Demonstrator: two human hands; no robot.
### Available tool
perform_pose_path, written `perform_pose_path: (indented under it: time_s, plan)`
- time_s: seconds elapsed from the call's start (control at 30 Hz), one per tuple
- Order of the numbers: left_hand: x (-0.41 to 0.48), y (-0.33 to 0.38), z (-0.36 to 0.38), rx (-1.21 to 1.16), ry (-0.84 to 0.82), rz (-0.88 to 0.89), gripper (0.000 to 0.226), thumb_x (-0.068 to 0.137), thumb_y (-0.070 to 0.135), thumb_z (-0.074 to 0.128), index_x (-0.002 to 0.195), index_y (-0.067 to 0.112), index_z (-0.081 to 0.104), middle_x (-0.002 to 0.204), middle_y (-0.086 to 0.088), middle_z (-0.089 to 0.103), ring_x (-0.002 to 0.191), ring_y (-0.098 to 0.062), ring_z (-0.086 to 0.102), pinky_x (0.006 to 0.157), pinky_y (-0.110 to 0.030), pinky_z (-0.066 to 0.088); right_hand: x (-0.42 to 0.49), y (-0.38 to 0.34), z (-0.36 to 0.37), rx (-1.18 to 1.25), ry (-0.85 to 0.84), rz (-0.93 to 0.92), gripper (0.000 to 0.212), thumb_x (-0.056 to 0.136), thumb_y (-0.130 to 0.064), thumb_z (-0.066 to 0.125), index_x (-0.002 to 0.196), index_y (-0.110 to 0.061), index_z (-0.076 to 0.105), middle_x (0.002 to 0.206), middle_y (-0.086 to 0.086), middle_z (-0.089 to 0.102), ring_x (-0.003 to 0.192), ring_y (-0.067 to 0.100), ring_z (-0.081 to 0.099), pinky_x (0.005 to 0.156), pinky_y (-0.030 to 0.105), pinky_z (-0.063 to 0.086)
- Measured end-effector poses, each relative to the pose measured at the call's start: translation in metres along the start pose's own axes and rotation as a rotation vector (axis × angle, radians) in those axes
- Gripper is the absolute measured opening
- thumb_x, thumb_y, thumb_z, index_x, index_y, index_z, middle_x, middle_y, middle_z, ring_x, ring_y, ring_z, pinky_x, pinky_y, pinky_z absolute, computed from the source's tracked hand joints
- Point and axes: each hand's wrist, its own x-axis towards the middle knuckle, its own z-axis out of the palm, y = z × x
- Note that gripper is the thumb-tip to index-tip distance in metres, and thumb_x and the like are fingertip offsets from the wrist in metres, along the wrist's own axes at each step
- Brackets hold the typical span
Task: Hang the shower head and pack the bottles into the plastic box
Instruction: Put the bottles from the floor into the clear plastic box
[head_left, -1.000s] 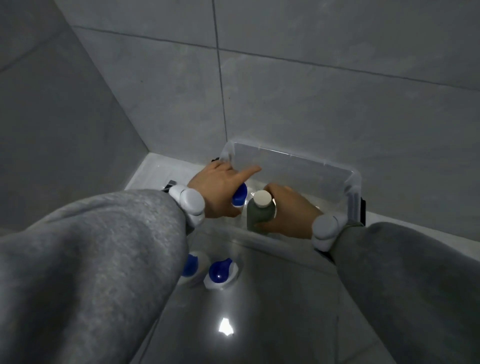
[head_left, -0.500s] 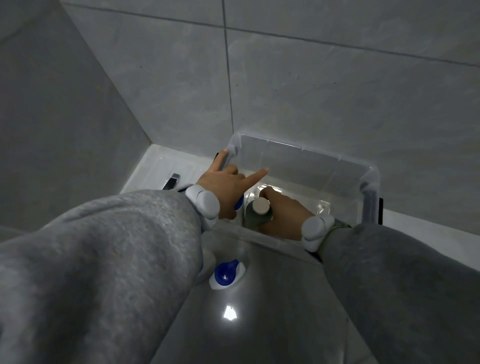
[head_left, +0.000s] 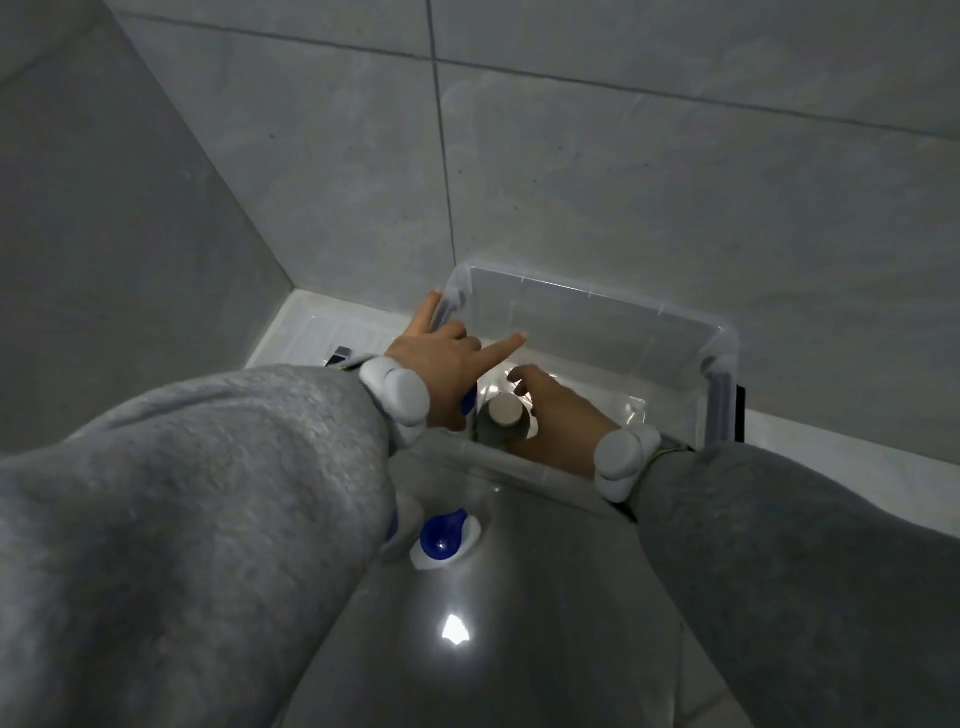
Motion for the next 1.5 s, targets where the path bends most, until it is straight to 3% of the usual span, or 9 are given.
perform_pose_path:
  time_s: [0.2, 0.43, 0.53, 0.67, 0.93, 1.07, 1.17, 1.23, 1.5]
  plan:
    - [-0.012, 0.0, -0.015, -0.116, -0.001, -0.018, 0.105, 0.083, 0.058, 0.07, 0.16, 0.037, 0.003, 0.138, 0.003, 0.06, 0.144, -0.026, 0.036, 0.117, -0.058, -0.017, -0.011, 0.011, -0.016, -0.007, 0.027, -0.035, 0.085, 0.072, -0.043, 0.082, 0.143, -0.022, 0.039, 0.139, 0.001, 0.048, 0.115, 0.022, 0.056, 0.098, 0.043, 0.048]
    - [-0.044, 0.002, -0.025, -0.193, 0.174, -0.018, 0.073, 0.091, 0.066, 0.049, 0.155, 0.038, 0.031, 0.141, 0.007, 0.059, 0.145, -0.022, 0.037, 0.114, -0.051, -0.021, -0.053, 0.006, -0.026, -0.048, 0.268, -0.195, 0.035, 0.09, -0.041, 0.061, 0.122, -0.029, 0.056, 0.12, -0.012, 0.056, 0.097, 0.01, 0.057, 0.079, 0.029, 0.045]
    - [-0.066, 0.004, -0.025, -0.223, 0.277, 0.004, 0.064, 0.091, 0.068, 0.044, 0.146, 0.037, 0.045, 0.139, 0.011, 0.059, 0.14, -0.017, 0.043, 0.121, -0.053, -0.008, -0.071, 0.002, -0.02, -0.114, 0.348, -0.339, 0.026, 0.09, -0.034, 0.061, 0.115, -0.026, 0.059, 0.114, -0.009, 0.056, 0.1, 0.015, 0.054, 0.084, 0.032, 0.045]
    - [-0.093, 0.004, -0.021, -0.237, 0.336, 0.061, 0.054, 0.09, 0.062, 0.049, 0.137, 0.036, 0.055, 0.13, 0.014, 0.062, 0.128, -0.012, 0.049, 0.123, -0.051, 0.005, -0.083, -0.01, -0.009, -0.295, 0.32, -0.491, 0.03, 0.089, -0.037, 0.064, 0.115, -0.022, 0.059, 0.117, -0.005, 0.058, 0.106, 0.021, 0.053, 0.092, 0.04, 0.043]
    - [-0.129, -0.001, -0.003, -0.251, 0.25, 0.111, 0.057, 0.087, 0.061, 0.053, 0.138, 0.035, 0.054, 0.137, 0.013, 0.058, 0.131, -0.012, 0.047, 0.124, -0.053, 0.005, -0.093, -0.042, 0.017, -0.313, 0.136, -0.497, 0.049, 0.085, -0.057, 0.06, 0.126, -0.031, 0.054, 0.127, -0.01, 0.057, 0.117, 0.015, 0.048, 0.1, 0.037, 0.042]
    - [-0.148, -0.006, 0.01, -0.263, 0.246, 0.137, 0.056, 0.085, 0.055, 0.059, 0.136, 0.034, 0.056, 0.135, 0.011, 0.057, 0.129, -0.013, 0.047, 0.122, -0.053, 0.015, -0.095, -0.05, 0.027, -0.392, 0.102, -0.507, 0.05, 0.086, -0.056, 0.06, 0.129, -0.031, 0.054, 0.132, -0.009, 0.056, 0.126, 0.016, 0.046, 0.109, 0.037, 0.037]
    - [-0.161, -0.009, 0.021, -0.319, 0.217, 0.188, 0.046, 0.089, 0.05, 0.063, 0.129, 0.03, 0.059, 0.127, 0.007, 0.058, 0.118, -0.014, 0.05, 0.11, -0.042, 0.04, -0.095, -0.056, 0.032, -0.44, 0.073, -0.5, 0.052, 0.085, -0.054, 0.066, 0.131, -0.032, 0.055, 0.135, -0.009, 0.055, 0.13, 0.018, 0.044, 0.114, 0.037, 0.03]
    - [-0.167, -0.011, 0.027, -0.321, 0.167, 0.207, 0.04, 0.091, 0.051, 0.06, 0.125, 0.03, 0.058, 0.123, 0.008, 0.057, 0.111, -0.011, 0.05, 0.1, -0.034, 0.047, -0.093, -0.06, 0.035, -0.469, 0.055, -0.502, 0.053, 0.086, -0.054, 0.066, 0.132, -0.032, 0.055, 0.136, -0.008, 0.055, 0.132, 0.018, 0.043, 0.116, 0.038, 0.029]
    - [-0.167, -0.012, 0.041, -0.14, 0.059, 0.197, 0.042, 0.089, 0.052, 0.055, 0.126, 0.033, 0.054, 0.119, 0.01, 0.059, 0.106, -0.014, 0.052, 0.094, -0.035, 0.047, -0.091, -0.067, 0.04, -0.525, 0.057, -0.5, 0.05, 0.087, -0.052, 0.067, 0.131, -0.03, 0.059, 0.137, -0.003, 0.056, 0.132, 0.021, 0.043, 0.115, 0.037, 0.023]
